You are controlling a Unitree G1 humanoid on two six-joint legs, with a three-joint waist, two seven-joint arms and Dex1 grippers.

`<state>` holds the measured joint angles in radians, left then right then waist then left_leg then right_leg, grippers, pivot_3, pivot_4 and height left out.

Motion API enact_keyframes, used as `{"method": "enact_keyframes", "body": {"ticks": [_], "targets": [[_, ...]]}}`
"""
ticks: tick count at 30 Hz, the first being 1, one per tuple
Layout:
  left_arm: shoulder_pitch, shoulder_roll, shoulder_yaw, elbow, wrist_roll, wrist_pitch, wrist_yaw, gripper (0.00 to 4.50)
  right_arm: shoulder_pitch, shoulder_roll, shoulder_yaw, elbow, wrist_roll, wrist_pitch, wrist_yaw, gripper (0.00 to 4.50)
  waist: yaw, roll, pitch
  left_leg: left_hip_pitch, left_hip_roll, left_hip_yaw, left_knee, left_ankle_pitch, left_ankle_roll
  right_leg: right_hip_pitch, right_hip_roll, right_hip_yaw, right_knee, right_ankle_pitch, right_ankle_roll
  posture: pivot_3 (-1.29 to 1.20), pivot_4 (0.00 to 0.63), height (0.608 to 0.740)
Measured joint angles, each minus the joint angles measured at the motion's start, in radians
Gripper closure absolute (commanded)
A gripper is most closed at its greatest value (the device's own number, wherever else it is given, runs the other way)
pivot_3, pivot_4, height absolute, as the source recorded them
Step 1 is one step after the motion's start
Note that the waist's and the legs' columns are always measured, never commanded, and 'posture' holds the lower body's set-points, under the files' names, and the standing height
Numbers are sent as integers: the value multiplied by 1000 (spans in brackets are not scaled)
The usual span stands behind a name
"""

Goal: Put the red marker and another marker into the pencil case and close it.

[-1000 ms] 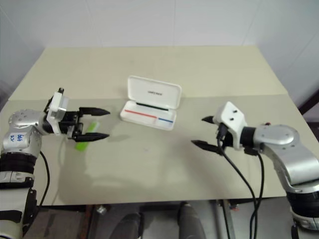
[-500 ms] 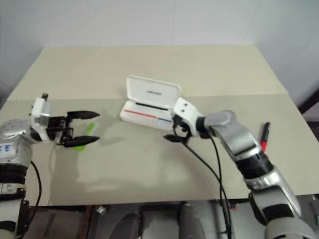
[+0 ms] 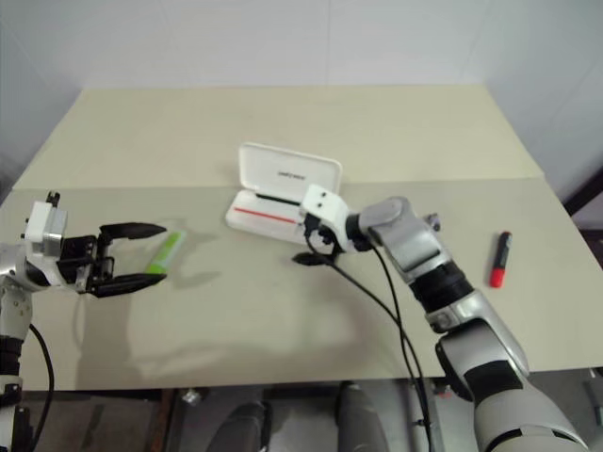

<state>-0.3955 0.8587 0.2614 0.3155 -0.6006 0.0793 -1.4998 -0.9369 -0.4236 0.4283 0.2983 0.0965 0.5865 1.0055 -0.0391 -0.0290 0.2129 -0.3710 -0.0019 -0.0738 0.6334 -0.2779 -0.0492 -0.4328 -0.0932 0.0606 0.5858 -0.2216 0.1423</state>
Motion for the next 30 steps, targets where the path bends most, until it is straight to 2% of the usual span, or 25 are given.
{"method": "enact_keyframes", "body": {"ticks": [6,8,10,18,20,25,30], "targets": [[19,0,15,-36,0,11,2,41,-40,50,21,118,-62,-32,12,0,-17,0,0,1,0,0,0,0,0,0,0,0,1,0,0,0,150,740],[19,0,16,-39,0,13,4,0,-57,64,26,152,-75,-44,16,392,-21,0,0,1,0,0,0,0,0,0,0,0,2,0,-1,0,150,740],[20,0,19,-43,0,18,11,0,-86,76,26,199,-92,-52,18,955,-21,0,0,1,0,0,0,0,0,-1,0,0,2,0,-1,0,150,740],[22,0,35,-67,0,32,22,0,-129,84,22,281,-130,-91,26,3877,-21,0,0,1,0,0,-1,0,0,-1,0,0,2,0,-1,0,150,740],[22,0,35,-67,0,33,22,0,-129,86,20,282,-135,-105,25,4464,-21,0,0,1,0,0,0,0,0,-1,0,0,2,0,-1,0,150,740],[5,-2,34,-67,0,35,22,0,-105,69,0,239,-138,-116,21,4464,-20,0,0,1,0,0,0,0,0,-1,0,0,3,-1,-1,0,150,740],[-18,-15,29,-63,0,36,11,0,6,-20,-13,34,-134,-180,47,4464,-16,0,0,-1,0,0,-1,0,-1,-3,0,0,1,-1,-1,0,150,740]]}}
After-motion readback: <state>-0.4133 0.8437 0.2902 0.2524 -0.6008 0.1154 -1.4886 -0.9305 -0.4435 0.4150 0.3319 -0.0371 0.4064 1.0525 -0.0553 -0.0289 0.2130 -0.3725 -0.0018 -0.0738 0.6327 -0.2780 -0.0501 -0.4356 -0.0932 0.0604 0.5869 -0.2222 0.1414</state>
